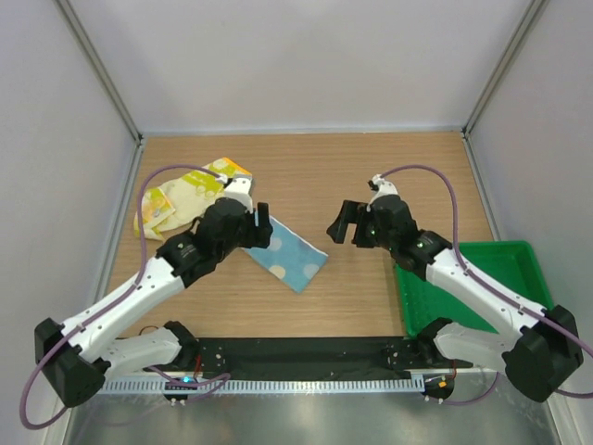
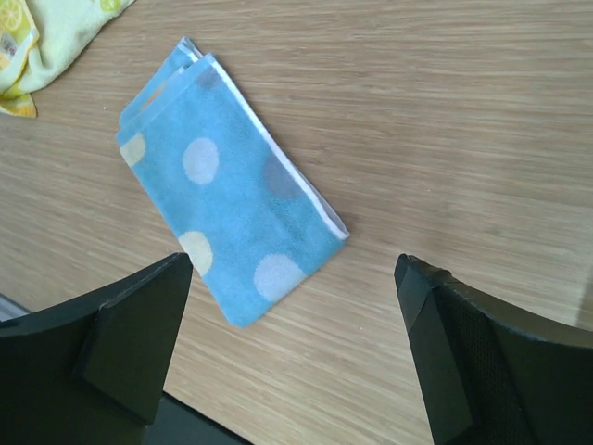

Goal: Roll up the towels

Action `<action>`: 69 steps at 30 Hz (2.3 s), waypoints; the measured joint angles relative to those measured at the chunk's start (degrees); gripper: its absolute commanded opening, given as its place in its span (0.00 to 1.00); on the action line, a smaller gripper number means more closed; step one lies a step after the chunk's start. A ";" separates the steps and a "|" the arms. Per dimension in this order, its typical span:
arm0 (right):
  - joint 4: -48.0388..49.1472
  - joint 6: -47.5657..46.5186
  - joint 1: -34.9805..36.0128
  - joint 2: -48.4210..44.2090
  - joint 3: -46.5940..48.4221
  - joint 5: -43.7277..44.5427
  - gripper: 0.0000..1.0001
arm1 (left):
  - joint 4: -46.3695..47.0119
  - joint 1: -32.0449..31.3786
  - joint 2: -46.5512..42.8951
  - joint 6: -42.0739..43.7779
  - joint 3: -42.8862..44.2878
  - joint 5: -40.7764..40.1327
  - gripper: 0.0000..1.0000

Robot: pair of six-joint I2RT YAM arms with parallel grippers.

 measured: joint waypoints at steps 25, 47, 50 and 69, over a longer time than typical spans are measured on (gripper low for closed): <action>-9.35 4.55 -0.24 -12.63 -6.71 16.76 1.00 | -3.34 -28.94 24.52 -2.14 3.72 -13.20 0.33; -11.23 5.75 -0.31 -9.07 -5.95 17.38 1.00 | -0.28 -30.75 40.63 -2.23 5.44 -11.15 0.56; -11.17 5.95 -0.31 -8.72 -5.95 17.35 1.00 | 0.50 -30.64 41.16 -2.16 5.40 -11.04 0.54; -3.50 8.33 -1.09 5.44 -3.72 2.12 0.98 | 11.34 -22.56 36.37 -0.85 -2.51 -4.96 0.00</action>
